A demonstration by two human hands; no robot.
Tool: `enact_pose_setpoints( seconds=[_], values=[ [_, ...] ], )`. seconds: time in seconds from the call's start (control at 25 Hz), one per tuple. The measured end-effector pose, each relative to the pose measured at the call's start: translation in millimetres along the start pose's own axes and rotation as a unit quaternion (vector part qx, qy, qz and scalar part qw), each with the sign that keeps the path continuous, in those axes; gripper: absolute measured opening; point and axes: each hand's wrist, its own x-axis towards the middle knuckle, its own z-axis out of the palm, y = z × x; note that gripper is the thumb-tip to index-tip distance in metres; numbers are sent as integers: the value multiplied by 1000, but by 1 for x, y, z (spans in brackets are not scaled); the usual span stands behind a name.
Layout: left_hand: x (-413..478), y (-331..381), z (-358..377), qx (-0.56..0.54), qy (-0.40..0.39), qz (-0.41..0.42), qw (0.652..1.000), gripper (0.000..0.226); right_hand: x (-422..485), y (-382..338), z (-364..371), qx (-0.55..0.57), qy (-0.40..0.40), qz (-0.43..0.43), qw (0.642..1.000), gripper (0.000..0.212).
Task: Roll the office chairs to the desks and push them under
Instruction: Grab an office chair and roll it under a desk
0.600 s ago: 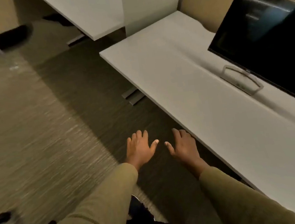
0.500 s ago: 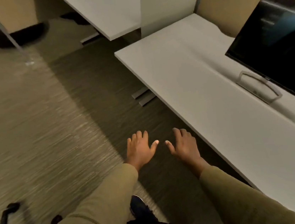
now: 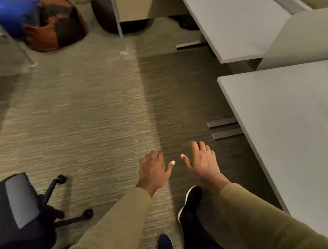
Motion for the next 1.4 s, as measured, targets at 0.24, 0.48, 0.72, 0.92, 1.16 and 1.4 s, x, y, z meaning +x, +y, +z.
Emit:
enact_pose_setpoints(
  seconds=[0.24,0.48,0.72,0.92,1.16,1.4],
  values=[
    [69,-58,-40,-13,21,-120,992,72,123,-52,-4,-13,-42,-122,992,64],
    [126,-97,-94,-24,51,-214,975,73,232,-115,-16,-60,-73,-271,958,69],
    [129,-169,-114,-54,75,-325,941,71,283,-210,6,-78,-111,-376,917,70],
    [118,-255,-117,-74,81,-378,919,70,304,-308,43,-82,-136,-429,889,70],
    [92,-373,-131,-107,99,-430,891,71,308,-448,90,-83,-157,-499,848,69],
    [32,-448,-125,-155,130,-539,818,62,270,-553,138,-80,-208,-581,783,69]
  ],
)
